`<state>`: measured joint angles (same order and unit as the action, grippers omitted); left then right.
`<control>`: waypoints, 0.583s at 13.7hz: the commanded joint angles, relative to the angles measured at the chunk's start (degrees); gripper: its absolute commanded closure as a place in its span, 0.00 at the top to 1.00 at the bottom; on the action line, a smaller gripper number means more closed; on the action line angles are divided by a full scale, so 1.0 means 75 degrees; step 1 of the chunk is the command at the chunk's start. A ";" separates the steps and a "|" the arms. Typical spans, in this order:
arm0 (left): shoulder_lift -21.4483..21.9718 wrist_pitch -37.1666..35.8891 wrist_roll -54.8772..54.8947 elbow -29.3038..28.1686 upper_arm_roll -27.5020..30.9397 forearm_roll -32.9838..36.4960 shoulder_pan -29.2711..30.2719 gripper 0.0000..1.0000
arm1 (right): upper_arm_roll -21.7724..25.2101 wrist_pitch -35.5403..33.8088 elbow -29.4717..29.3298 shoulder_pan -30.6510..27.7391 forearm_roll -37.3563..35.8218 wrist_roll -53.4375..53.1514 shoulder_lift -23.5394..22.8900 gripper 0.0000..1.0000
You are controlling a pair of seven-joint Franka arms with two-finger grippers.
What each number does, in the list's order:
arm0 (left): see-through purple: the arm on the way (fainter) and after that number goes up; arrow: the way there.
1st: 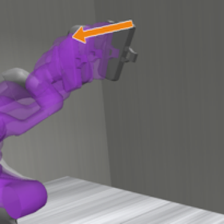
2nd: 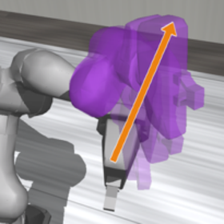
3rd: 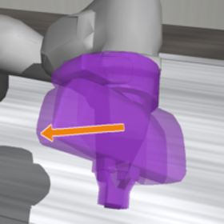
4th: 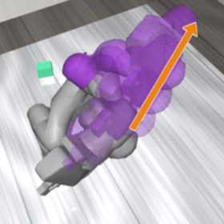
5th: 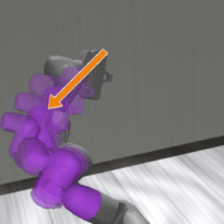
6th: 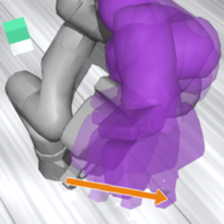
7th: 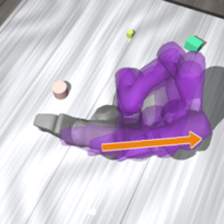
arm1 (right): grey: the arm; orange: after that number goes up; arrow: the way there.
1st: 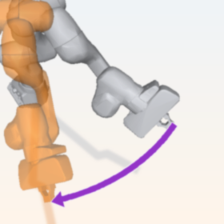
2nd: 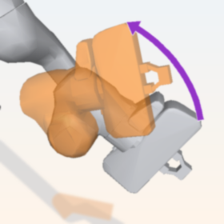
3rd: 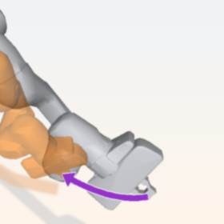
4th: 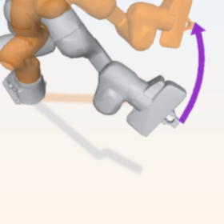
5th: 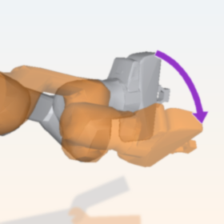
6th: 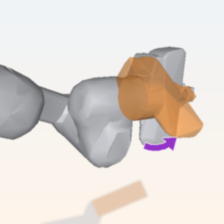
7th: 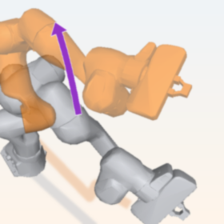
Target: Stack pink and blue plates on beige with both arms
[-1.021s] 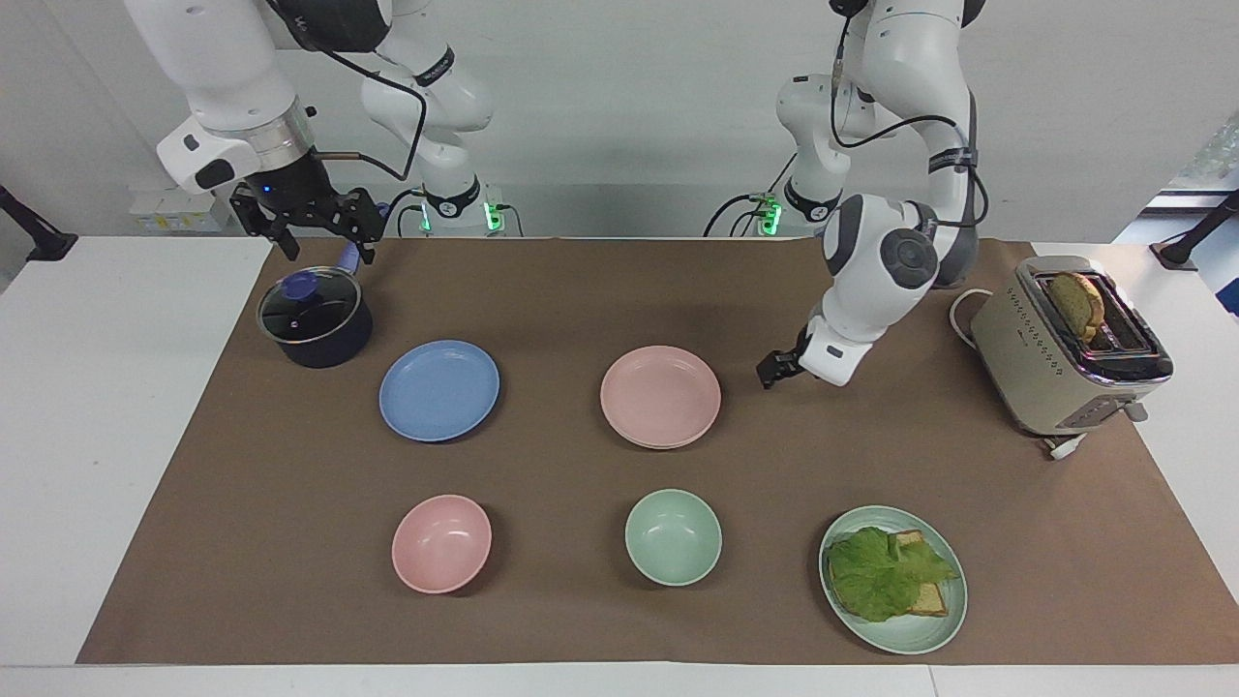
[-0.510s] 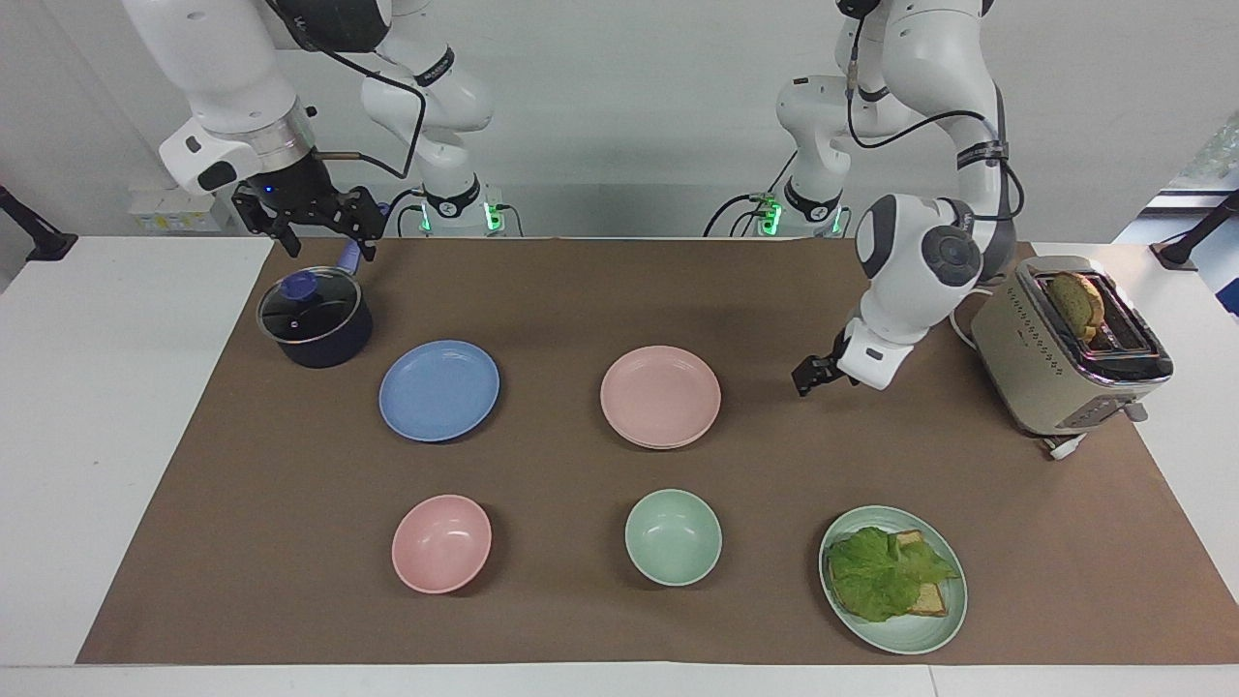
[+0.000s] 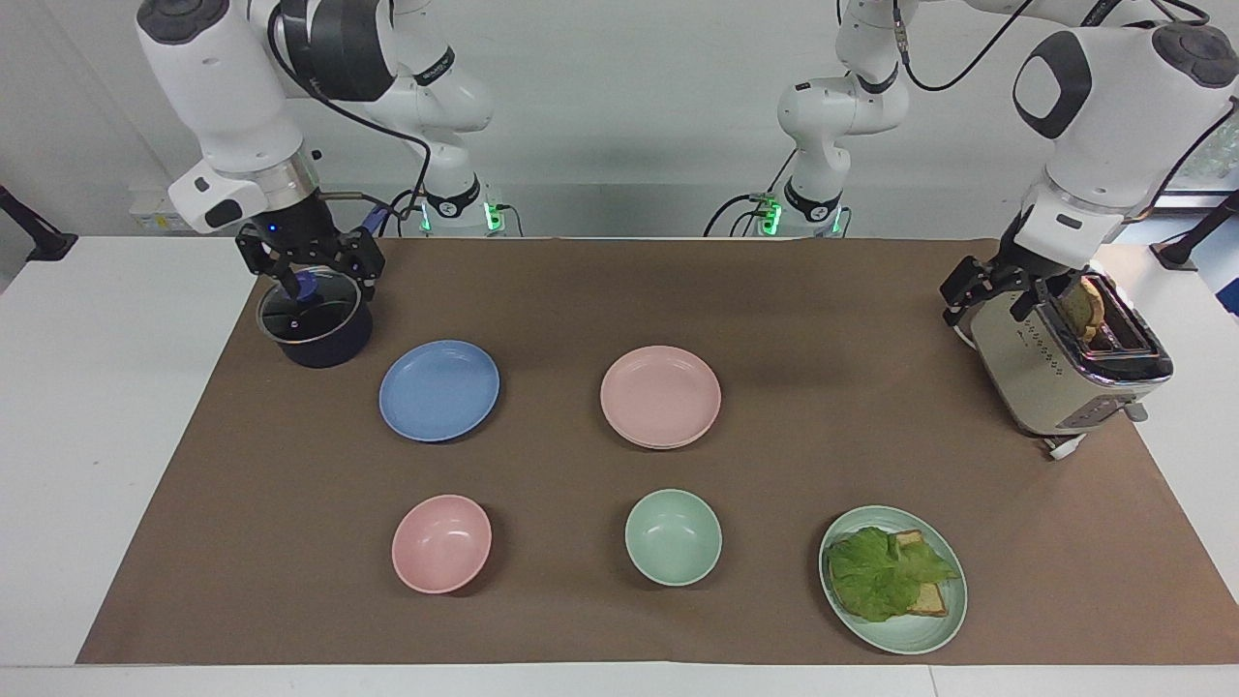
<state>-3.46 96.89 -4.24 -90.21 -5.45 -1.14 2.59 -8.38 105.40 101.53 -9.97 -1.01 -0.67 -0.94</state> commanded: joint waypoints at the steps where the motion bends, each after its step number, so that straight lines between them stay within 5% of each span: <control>1: 0.0192 -0.0250 0.0027 0.0016 0.0000 0.0164 -0.0041 1.00 | -0.0019 0.1294 0.1388 -0.0358 0.0473 0.0673 0.0196 1.00; 6: 0.0635 -0.0240 0.0074 -0.0636 0.0011 0.0176 0.0006 1.00 | -0.0019 0.3369 0.2808 -0.0441 0.1174 0.0886 -0.0412 1.00; 8: 0.0789 -0.0051 0.0109 -0.0898 0.0011 0.0164 0.0006 1.00 | -0.0031 0.4178 0.3358 -0.0429 0.1410 0.1329 -0.0566 0.89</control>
<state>-0.94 95.16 -4.24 -92.72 -5.46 -1.12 2.59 -8.44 132.21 123.10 -12.89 6.95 5.70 -4.91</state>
